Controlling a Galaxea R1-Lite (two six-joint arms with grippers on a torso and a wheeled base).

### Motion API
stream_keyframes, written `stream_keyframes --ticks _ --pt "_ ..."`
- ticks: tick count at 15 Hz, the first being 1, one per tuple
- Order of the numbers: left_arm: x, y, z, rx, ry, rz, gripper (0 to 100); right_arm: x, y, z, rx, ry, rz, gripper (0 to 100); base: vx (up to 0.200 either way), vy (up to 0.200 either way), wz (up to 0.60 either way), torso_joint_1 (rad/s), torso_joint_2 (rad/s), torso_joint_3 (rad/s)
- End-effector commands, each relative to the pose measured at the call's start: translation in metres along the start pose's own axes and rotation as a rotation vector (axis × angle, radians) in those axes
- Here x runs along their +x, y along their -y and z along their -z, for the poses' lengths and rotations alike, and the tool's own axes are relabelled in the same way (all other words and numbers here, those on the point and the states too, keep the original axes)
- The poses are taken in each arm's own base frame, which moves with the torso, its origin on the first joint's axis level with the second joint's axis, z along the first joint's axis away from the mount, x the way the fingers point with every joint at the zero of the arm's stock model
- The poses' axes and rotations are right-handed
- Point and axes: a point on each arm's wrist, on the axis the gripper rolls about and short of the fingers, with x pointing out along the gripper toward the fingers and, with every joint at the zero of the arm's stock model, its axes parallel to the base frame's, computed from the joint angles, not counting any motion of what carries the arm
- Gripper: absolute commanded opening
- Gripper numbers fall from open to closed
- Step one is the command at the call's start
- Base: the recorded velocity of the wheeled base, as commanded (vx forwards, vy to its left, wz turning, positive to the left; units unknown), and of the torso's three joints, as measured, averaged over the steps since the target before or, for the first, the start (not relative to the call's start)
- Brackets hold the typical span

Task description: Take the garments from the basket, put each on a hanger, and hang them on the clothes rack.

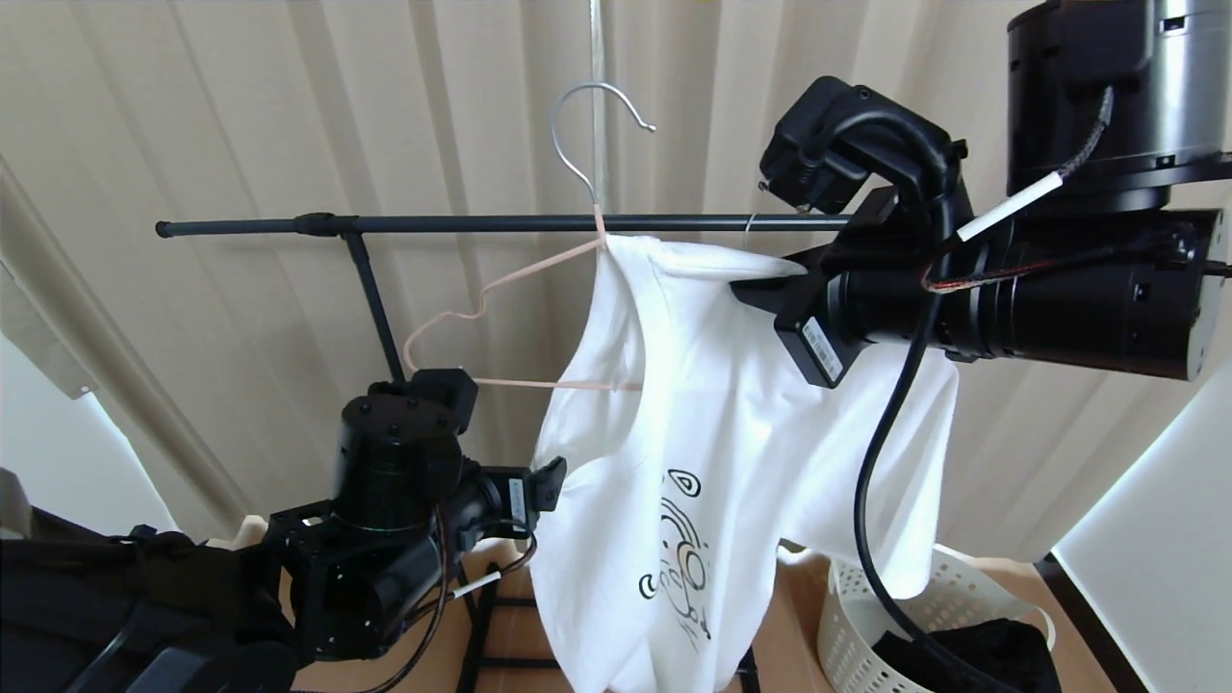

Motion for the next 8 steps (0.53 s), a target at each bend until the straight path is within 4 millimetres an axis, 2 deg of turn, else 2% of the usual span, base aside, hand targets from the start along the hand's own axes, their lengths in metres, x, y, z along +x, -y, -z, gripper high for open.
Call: stream_keyframes --ticks 1,2,3,5,8 --pt "0.001 0.000 0.003 0.005 -0.011 -0.004 100 -0.009 0.007 0.001 0.017 0.007 0.021 0 0.000 0.000 0.00 0.000 0.00 0.000" --pt "0.001 0.000 0.003 0.005 -0.011 -0.004 100 -0.009 0.007 0.001 0.017 0.007 0.022 0 0.000 0.000 0.00 0.000 0.00 0.000" --pt "0.001 -0.001 0.003 0.004 -0.011 -0.005 0 -0.018 0.007 0.007 0.027 0.006 0.022 0 0.000 0.000 0.00 0.000 0.00 0.000" --pt "0.000 -0.001 0.002 0.002 -0.006 -0.005 0 -0.018 0.007 0.018 0.054 0.007 0.034 0 0.000 0.000 0.00 0.000 0.00 0.000" --pt "-0.008 -0.004 -0.009 -0.009 0.037 0.001 0 -0.011 0.008 0.047 0.110 0.050 0.064 0 0.000 0.000 0.00 0.000 0.00 0.000"
